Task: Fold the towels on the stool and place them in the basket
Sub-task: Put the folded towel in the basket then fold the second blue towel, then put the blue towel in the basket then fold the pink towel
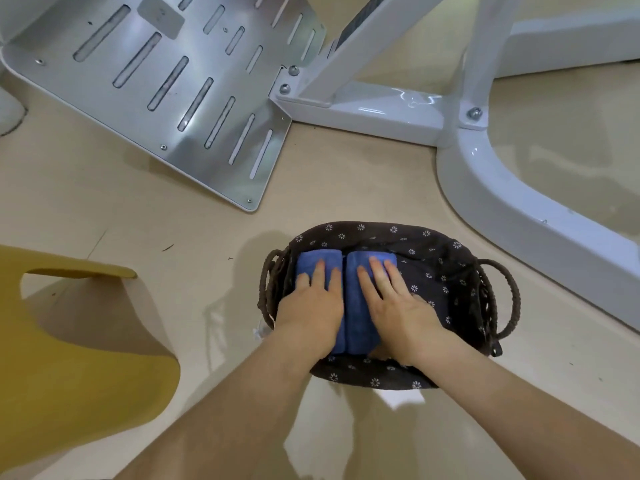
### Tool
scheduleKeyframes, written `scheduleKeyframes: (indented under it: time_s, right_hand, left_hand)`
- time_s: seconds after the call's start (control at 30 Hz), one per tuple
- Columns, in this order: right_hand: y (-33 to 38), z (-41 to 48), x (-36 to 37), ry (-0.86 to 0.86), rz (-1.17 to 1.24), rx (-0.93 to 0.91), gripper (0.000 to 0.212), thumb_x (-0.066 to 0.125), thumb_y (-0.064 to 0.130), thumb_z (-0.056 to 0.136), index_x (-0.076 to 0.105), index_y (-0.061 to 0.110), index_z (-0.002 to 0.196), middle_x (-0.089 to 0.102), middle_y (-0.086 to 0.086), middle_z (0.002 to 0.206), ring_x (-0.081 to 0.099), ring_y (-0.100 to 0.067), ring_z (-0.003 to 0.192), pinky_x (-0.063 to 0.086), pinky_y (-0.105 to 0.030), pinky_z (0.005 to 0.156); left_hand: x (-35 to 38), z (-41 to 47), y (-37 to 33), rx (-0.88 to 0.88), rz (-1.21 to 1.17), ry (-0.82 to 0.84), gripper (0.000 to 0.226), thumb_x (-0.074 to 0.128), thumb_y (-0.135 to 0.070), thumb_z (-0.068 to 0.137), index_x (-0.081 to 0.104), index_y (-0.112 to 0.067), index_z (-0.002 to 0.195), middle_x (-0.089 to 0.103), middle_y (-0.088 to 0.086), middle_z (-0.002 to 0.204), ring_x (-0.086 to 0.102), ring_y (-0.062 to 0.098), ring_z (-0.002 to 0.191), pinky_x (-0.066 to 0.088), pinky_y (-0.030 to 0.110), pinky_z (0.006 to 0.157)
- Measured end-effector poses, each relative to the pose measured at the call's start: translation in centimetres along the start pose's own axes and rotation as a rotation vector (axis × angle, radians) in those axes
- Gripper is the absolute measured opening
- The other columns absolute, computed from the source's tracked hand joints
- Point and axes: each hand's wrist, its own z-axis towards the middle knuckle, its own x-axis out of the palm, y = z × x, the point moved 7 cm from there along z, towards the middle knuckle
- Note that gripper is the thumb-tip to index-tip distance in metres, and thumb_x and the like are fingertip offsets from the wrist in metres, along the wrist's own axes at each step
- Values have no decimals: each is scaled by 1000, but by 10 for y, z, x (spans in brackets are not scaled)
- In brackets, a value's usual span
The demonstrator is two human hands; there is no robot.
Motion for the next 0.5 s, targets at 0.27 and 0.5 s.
scheduleKeyframes:
  time_s: [0.27,0.5]
  right_hand:
    - [4,11,16,133,-33,66,124,70,37,80,-39,18,136,-44,-8,147,-33,-28,139,17,-51,117]
    - [15,-18,-38,234,65,85,124,76,48,69,-19,35,148,-31,0,155,-24,-27,144,17,-57,113]
  left_hand:
    - [-1,23,-2,8,-73,93,110,71,-13,81,-14,-11,151,-25,16,156,3,37,144,44,42,96]
    - [-35,-50,1,62,-238,-85,64,55,-13,91,23,-13,146,14,14,156,38,30,126,42,35,92]
